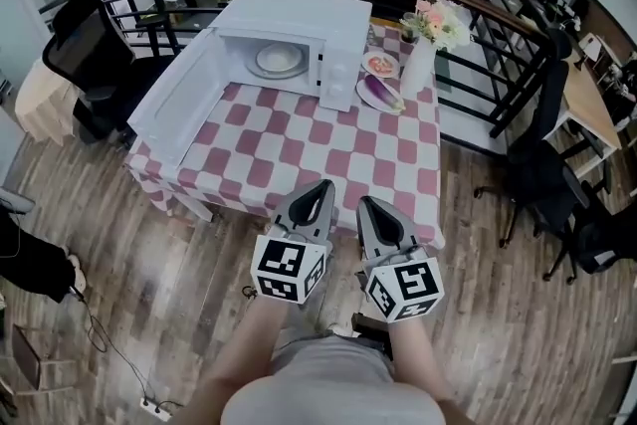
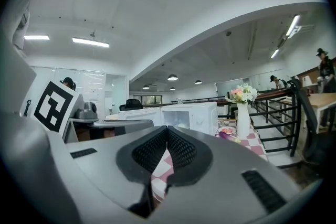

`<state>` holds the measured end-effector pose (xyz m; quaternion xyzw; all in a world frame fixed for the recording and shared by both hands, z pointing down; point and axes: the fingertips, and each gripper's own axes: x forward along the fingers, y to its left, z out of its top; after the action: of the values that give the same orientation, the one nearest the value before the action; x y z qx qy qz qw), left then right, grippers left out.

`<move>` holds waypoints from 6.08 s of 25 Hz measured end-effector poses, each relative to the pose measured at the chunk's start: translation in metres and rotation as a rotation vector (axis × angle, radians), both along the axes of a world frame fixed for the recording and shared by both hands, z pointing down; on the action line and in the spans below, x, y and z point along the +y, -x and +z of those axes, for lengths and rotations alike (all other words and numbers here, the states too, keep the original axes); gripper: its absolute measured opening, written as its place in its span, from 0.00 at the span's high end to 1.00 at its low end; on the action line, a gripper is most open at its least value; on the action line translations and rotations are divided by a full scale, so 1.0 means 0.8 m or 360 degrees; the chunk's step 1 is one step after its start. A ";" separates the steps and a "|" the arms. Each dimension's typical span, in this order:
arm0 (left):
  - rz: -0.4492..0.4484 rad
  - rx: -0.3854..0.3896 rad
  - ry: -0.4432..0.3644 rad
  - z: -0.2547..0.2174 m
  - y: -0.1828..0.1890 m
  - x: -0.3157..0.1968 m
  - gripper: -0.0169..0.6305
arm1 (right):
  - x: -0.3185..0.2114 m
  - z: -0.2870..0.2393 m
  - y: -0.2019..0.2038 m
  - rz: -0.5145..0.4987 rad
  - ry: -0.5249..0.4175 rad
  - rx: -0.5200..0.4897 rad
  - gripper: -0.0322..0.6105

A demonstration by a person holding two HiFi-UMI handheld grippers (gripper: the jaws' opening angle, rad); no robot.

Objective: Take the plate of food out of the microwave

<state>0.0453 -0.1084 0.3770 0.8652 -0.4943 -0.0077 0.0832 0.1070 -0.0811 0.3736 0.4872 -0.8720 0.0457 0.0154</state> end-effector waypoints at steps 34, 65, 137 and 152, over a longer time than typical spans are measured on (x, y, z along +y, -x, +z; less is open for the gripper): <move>0.0059 0.0093 0.0204 0.031 0.189 -0.263 0.97 | -0.230 0.011 0.186 0.0162 0.0038 -0.0028 0.91; -0.0137 0.0810 0.0786 0.137 0.233 -0.428 0.58 | -0.357 0.065 0.209 0.0028 0.0188 -0.0017 0.91; -0.0924 0.1460 0.1854 0.313 0.263 -0.559 0.48 | -0.413 0.147 0.203 -0.0023 0.0470 -0.0084 0.91; -0.0833 0.1496 0.1865 0.290 0.258 -0.547 0.78 | -0.401 0.140 0.198 0.0008 0.0443 -0.0112 0.91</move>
<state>-0.1609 -0.5461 0.6093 0.4426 -0.5183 -0.1301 0.7201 -0.0515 -0.4022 0.4855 0.4806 -0.8560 0.1833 0.0520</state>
